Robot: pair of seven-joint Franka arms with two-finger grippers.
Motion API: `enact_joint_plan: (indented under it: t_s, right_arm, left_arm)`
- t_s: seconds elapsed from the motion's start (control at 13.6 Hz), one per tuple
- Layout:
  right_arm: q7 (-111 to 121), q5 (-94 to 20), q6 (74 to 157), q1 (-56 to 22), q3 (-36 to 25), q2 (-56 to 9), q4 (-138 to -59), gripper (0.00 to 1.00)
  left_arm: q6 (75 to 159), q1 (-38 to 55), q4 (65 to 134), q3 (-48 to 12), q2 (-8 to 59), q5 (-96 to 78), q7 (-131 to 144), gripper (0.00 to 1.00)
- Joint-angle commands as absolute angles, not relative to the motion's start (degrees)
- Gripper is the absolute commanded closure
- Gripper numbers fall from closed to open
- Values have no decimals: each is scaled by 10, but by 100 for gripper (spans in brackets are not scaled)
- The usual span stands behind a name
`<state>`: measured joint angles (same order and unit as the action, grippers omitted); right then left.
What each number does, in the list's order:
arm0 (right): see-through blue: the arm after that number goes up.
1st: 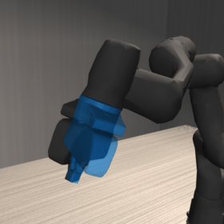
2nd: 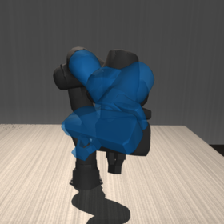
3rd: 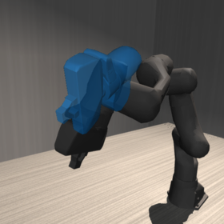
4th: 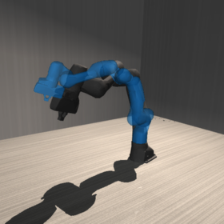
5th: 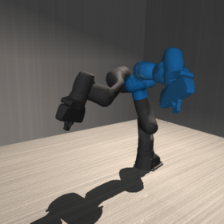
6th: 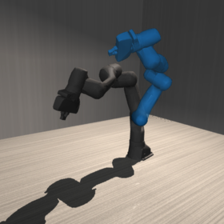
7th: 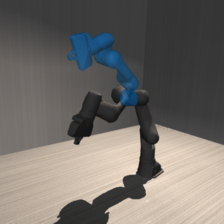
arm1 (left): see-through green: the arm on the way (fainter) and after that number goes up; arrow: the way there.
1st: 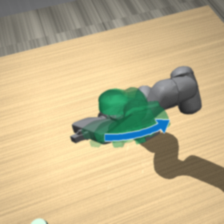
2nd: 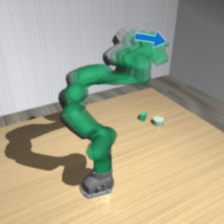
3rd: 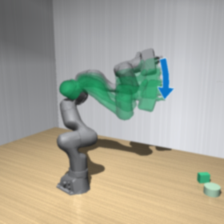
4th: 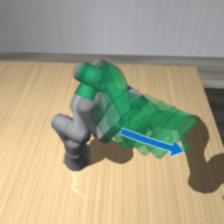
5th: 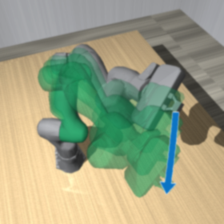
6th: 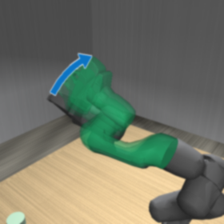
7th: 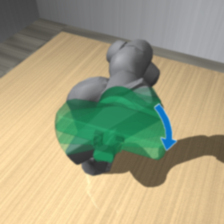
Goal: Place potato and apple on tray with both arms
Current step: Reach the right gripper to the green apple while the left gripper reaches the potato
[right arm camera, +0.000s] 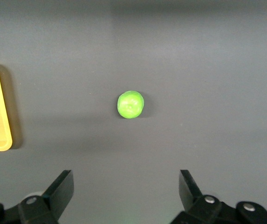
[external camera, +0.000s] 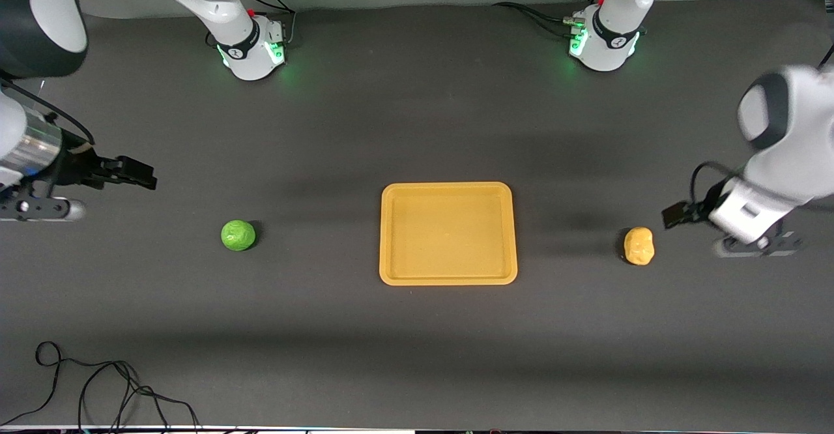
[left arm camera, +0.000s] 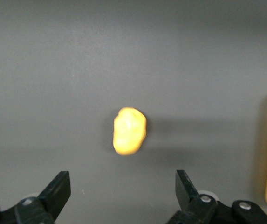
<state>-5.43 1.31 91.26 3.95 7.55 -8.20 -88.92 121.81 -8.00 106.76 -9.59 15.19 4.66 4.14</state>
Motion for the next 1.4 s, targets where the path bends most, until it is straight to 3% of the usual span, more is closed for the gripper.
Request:
enact_joint_plan:
  t_s: [0.0,0.29,0.44,0.52,0.66,0.88,1.11,1.18,1.33]
  right_arm:
    - [-34,41,978,32,73,-91,-943,0]
    - [-34,51,1106,33,70,-100,-1044,0]
    - [-34,51,1159,32,70,-115,-1081,0]
    - [-34,51,1192,32,70,-120,-1103,0]
    - [-40,44,1273,38,70,-141,-1151,0]
    - [-54,44,1372,33,69,-185,-1206,0]
    - [-76,44,1377,24,69,-212,-1209,0]
    - [-76,44,1380,25,69,-222,-1209,0]
    - [-76,47,1386,25,69,-238,-1201,0]
  left_arm:
    - [1303,-59,1063,-94,252,91,34,0]
    - [1394,-61,1107,-93,313,137,32,0]
    - [1395,-60,1110,-93,316,138,33,0]
    - [1395,-61,1110,-93,316,138,34,5]
    - [1392,-61,1109,-93,316,138,37,23]
    - [1386,-61,1111,-93,311,138,39,36]
    - [1359,-55,1112,-94,296,138,61,86]
    - [1345,-48,1109,-94,288,138,74,94]
    - [1311,-29,1097,-97,268,130,111,95]
